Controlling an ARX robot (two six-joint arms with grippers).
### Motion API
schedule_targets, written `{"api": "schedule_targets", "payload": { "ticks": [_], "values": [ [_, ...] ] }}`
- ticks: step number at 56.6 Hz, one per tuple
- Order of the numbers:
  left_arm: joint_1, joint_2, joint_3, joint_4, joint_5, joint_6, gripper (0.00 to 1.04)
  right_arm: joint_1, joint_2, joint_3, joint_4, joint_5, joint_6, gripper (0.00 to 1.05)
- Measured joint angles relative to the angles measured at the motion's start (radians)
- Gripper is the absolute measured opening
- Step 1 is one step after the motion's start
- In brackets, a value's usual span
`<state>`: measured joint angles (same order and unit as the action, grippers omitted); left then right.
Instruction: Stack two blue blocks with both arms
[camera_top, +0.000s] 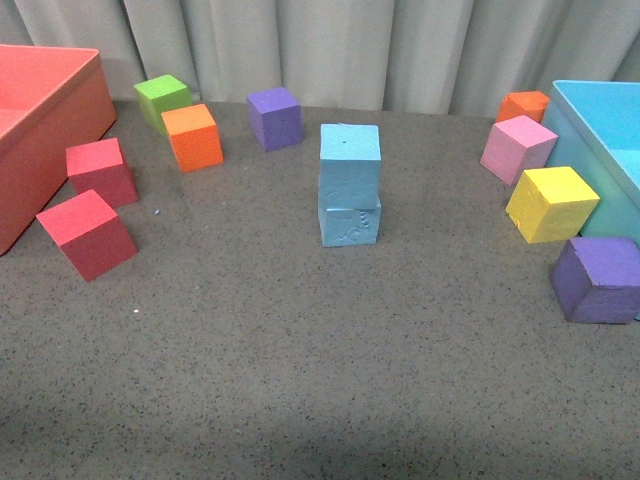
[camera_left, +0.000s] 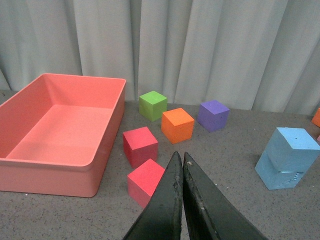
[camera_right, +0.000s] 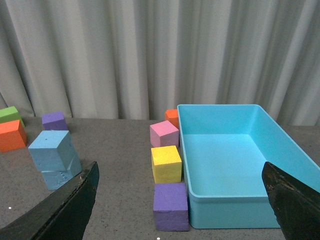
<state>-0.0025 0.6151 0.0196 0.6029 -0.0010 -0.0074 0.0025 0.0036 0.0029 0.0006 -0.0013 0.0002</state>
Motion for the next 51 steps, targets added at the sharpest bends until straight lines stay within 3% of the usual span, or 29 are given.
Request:
{"api": "schedule_targets", "payload": {
  "ticks": [51],
  "values": [
    [0.000,-0.406,-0.001,-0.390,0.000,0.000,0.04,0.000,0.000,0.000,0.000,0.000,0.000,0.95]
  ]
}}
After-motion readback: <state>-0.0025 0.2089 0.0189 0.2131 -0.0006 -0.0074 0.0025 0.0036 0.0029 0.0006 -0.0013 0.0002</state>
